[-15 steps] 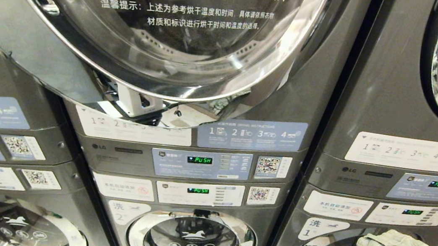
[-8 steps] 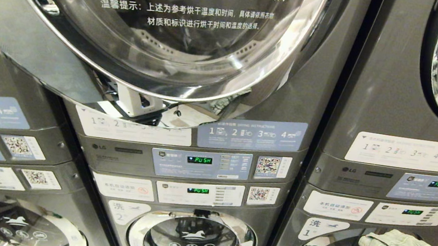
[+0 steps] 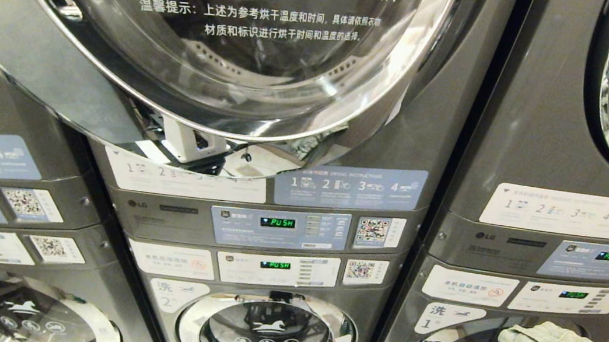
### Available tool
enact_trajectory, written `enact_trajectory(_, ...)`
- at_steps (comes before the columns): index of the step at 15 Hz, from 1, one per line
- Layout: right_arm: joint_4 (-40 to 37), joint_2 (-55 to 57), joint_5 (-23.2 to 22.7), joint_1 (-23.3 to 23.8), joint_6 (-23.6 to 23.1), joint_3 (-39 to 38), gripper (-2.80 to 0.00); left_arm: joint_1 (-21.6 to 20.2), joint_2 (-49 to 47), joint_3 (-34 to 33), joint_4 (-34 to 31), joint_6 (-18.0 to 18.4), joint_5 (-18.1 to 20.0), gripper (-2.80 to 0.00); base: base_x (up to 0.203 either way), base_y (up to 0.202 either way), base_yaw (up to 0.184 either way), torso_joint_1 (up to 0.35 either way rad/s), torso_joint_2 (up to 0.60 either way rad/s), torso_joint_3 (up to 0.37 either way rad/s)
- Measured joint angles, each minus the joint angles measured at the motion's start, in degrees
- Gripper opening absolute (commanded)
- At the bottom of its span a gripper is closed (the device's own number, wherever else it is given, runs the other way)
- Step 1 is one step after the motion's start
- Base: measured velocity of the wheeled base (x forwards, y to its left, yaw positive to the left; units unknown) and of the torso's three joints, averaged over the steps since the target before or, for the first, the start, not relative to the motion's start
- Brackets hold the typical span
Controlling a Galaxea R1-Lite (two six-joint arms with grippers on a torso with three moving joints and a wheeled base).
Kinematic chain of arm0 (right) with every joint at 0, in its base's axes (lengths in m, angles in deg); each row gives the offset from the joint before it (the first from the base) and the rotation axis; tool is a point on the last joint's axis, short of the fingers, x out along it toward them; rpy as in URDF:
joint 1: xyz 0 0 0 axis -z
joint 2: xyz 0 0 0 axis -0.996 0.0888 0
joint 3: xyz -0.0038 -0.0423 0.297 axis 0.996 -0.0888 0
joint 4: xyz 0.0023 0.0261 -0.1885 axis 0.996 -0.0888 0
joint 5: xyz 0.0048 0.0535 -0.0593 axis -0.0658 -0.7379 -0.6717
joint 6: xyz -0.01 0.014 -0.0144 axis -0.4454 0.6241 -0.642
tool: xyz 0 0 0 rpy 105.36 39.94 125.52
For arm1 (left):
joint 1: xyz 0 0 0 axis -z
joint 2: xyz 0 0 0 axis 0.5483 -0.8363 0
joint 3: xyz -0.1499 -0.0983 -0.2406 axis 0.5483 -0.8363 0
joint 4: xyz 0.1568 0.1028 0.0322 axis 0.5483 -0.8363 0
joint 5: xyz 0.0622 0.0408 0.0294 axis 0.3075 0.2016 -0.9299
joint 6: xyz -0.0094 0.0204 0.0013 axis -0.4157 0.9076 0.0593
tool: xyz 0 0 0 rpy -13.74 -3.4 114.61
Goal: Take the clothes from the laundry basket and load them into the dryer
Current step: Open the dryer
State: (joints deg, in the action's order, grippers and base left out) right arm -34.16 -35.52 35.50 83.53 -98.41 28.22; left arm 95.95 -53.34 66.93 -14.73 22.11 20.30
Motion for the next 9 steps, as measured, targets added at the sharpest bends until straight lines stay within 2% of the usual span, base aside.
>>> enact_trajectory(1, 0.0, 0.0, 0.0, 0.0, 0.0, -0.1, -2.8, 0.0, 0.0, 0.0, -0.3, -2.7, 5.2, 0.0, 0.0, 0.0, 0.0, 0.0, 0.0, 0.0)
enact_trajectory(4, 0.0, -0.1, -0.1, 0.0, 0.0, -0.5, -2.8, 0.0, 0.0, 0.0, -2.0, -7.6, 21.9, 0.0, 0.0, 0.0, 0.0, 0.0, 0.0, 0.0)
enact_trajectory(9, 0.0, -0.2, -0.1, 0.0, 0.0, -0.6, -2.8, 0.0, 0.0, 0.0, -12.0, -17.2, 48.5, 0.0, 0.0, 0.0, 0.0, 0.0, 0.0, 0.0)
